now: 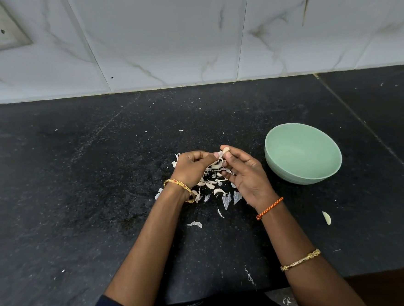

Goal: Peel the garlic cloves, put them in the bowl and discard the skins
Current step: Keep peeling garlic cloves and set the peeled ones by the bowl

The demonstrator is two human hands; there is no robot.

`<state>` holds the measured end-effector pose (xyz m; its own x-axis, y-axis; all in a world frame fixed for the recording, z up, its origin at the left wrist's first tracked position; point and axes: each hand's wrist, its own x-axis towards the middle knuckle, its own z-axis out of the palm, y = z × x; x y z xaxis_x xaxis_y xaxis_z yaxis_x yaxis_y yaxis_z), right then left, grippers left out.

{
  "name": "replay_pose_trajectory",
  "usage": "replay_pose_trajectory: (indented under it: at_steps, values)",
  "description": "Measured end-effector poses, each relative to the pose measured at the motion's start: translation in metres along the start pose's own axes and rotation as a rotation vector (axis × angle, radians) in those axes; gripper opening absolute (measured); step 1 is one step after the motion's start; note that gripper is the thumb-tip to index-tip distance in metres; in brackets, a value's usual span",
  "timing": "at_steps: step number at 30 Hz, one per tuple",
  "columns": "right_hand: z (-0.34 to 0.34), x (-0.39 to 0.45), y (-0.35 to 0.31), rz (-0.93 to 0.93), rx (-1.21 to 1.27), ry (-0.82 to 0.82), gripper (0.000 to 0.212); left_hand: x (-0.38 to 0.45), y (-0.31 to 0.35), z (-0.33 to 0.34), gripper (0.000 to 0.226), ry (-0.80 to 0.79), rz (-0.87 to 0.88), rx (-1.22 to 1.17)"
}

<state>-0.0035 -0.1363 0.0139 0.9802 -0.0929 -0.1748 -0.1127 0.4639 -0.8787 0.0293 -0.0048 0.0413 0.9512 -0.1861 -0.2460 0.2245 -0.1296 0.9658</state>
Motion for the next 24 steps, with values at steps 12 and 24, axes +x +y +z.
replay_pose_trajectory:
  at_steps: [12, 24]
  values:
    - [-0.0029, 0.0035, -0.0012, -0.168, -0.22, 0.07, 0.016, 0.0062, -0.0027, 0.0015, 0.015, 0.041, 0.112, 0.074]
    - [-0.0054, 0.005, 0.0011, -0.243, -0.378, 0.081, 0.015, 0.0045, -0.005, 0.0008, 0.009, 0.086, 0.171, 0.097]
